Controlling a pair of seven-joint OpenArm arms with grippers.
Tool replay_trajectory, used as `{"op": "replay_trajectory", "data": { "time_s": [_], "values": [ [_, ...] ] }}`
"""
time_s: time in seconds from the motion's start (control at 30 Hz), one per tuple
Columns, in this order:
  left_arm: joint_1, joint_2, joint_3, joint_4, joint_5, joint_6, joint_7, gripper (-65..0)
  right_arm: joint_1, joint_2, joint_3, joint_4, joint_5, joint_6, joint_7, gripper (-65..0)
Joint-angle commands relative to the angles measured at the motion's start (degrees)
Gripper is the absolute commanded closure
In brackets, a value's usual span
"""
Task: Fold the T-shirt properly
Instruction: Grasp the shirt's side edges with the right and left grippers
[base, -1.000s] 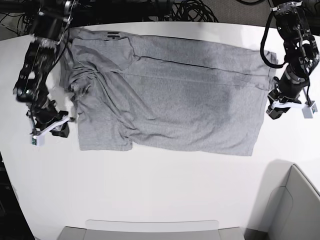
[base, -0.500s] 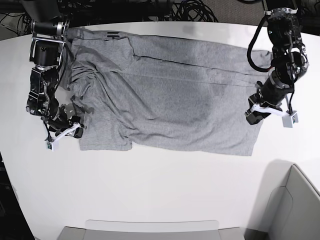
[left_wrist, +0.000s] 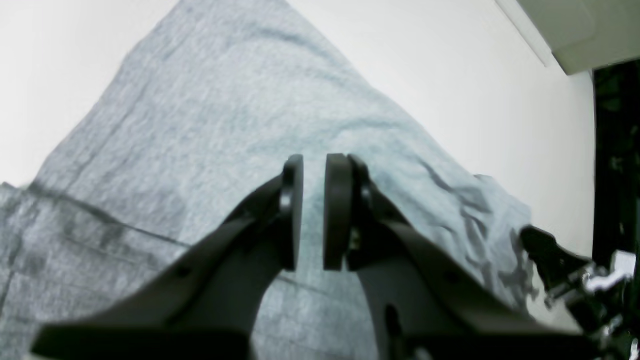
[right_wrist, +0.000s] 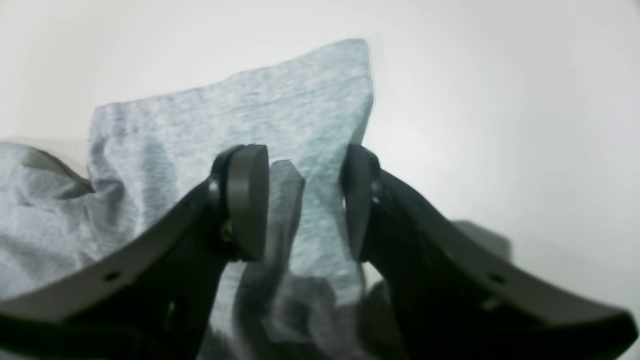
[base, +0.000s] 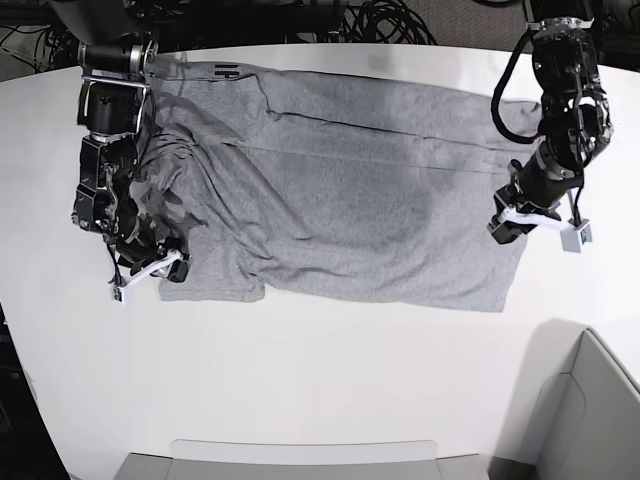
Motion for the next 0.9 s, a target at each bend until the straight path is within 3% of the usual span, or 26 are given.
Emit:
{"op": "replay_trajectory", "data": {
  "time_s": [0.0, 0.27, 0.43, 0.53, 0.7, 0.87],
  "values": [
    [-1.90, -0.82, -0.34, 0.20, -0.53, -0.08, -1.02, -9.5, -0.53, 0.16, -0.14, 1.51, -0.10, 0.45, -1.28, -25.4],
    [-5.77, -0.82, -0.07, -7.36, -0.53, -0.52, -1.02, -9.5, -0.09, 0.43, 0.12, -1.48, -0.10, 0.45, -1.19, -25.4],
    [-13.33, -1.18, -0.07, -16.24, -0.53, -0.61, -1.02, -10.0, -0.01, 0.95, -0.05, -1.48, -0.10, 0.45, -1.19, -25.4],
    [-19.75, -1.18, 0.54, -24.68, -0.53, -0.78, -1.02, -14.8, -0.01, 0.95, -0.05, -1.48, -0.10, 0.45, -1.19, -25.4],
    [-31.09, -4.69, 10.92, -40.07, -0.53, -6.15, -4.28, -16.8, -0.01, 0.95, -0.05, -1.40, -0.10, 0.45, -1.28, -25.4],
    [-38.48, -5.75, 21.20, -53.96, -0.44, -6.06, -13.59, -16.8, -0.18, 0.69, -0.14, -1.22, -0.10, 0.45, -1.28, -25.4]
  ]
}}
